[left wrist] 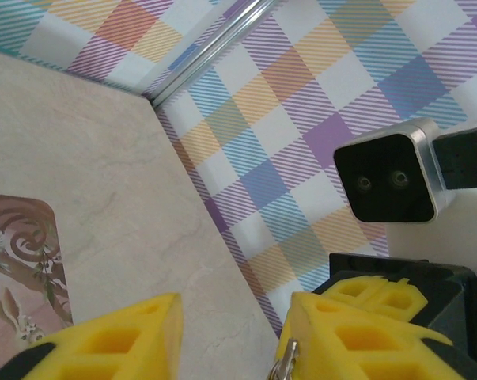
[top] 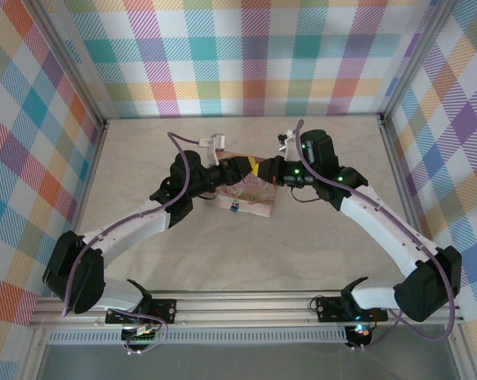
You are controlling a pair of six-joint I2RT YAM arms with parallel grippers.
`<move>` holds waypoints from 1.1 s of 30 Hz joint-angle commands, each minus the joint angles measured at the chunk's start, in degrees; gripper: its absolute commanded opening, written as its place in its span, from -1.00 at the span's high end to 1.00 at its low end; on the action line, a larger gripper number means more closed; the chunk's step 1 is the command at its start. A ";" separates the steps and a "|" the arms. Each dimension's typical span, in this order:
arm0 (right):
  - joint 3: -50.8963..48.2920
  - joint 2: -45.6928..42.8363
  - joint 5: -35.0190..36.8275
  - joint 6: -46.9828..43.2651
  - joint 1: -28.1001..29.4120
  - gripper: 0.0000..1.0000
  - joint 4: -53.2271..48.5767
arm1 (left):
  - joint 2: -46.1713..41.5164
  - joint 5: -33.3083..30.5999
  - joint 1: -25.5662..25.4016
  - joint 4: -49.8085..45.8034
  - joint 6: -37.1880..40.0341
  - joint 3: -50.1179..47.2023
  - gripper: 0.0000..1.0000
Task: Unlock the padlock with the key
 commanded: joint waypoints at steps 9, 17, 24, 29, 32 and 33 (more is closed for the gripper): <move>1.47 -0.62 -1.33 -1.94 -0.20 0.90 0.30 | -0.76 -0.52 -0.64 -1.80 2.82 2.26 1.00; -10.87 -9.18 -13.19 -0.68 -7.53 0.38 17.99 | -4.39 0.10 -0.63 -0.81 3.76 1.04 1.00; -16.06 -8.00 -20.34 3.85 -6.29 0.10 35.58 | -5.05 2.35 -0.60 3.41 -0.06 0.33 1.00; -14.99 -4.27 -19.30 4.44 -3.89 0.10 37.41 | -4.41 3.07 -0.60 4.96 -1.89 0.34 1.00; -14.99 -3.29 -18.04 5.43 -3.80 0.14 38.40 | -4.34 3.10 -0.64 5.16 -2.18 0.23 1.00; -14.97 -3.01 -18.01 5.67 -3.80 0.15 38.71 | -4.36 3.07 -0.59 5.17 -2.22 0.23 1.00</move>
